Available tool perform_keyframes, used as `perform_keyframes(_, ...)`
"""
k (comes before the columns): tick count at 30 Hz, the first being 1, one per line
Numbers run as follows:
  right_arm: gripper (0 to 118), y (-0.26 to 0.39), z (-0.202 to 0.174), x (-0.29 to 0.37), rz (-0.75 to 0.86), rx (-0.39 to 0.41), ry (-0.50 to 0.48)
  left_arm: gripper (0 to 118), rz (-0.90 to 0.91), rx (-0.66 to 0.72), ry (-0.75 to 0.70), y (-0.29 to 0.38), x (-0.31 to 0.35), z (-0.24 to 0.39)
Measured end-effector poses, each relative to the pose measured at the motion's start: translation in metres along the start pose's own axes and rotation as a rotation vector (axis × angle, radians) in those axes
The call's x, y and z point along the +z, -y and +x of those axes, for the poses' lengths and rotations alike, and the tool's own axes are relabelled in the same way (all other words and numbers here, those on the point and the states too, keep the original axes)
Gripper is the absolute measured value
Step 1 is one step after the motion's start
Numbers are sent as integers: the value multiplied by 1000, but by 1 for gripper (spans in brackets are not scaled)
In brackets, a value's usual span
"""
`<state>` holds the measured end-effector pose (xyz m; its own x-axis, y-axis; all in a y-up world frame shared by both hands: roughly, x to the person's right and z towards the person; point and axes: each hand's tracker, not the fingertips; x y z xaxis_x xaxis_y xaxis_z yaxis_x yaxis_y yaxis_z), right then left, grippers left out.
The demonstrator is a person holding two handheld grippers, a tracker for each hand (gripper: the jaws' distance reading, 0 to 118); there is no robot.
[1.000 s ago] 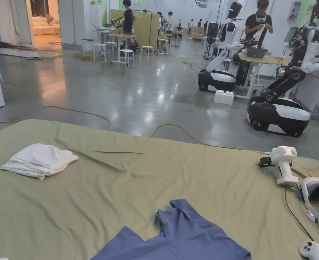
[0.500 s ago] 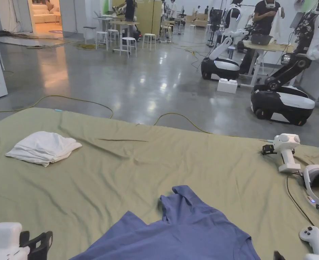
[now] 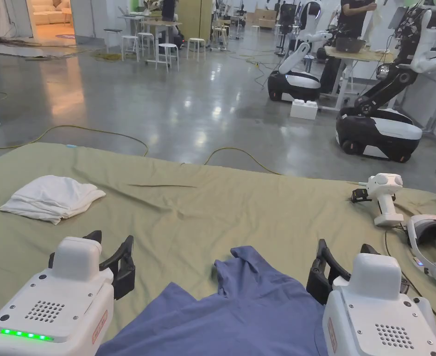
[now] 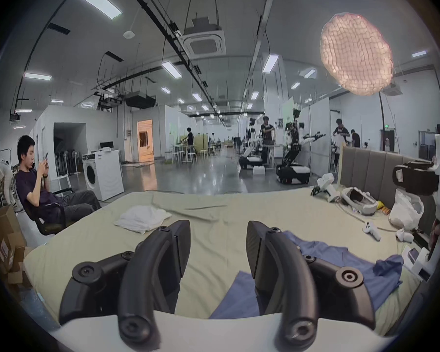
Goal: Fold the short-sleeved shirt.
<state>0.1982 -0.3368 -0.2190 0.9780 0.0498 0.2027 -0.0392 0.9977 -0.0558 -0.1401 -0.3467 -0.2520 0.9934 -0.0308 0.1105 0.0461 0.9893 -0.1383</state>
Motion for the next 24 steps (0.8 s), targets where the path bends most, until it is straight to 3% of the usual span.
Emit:
perform_keyframes(1,53,0,-1,-1,0,-2,-1,34,5,1,-9,-1,-1,1)
perform_keyframes(3,13,2,-4,-2,12,2,10,13,33,-11,-45,-3,-1,4)
perform_keyframes(6,0,4,-3,-2,20,-12,24,1,73,14,-44,-5,3,2)
perform_keyframes(7,0,5,-1,-1,37,-51,-1,0,88,22,-69,-4,5,3)
perform_keyframes(9,0,8,-4,-2,40,-32,49,0,91,27,-81,-5,4,1)
perform_keyframes(16,0,11,-10,-9,29,17,31,0,-1,44,-104,10,-5,-29)
perform_keyframes(24,0,26,-15,-25,-36,20,-15,0,-372,111,-134,63,-9,-118)
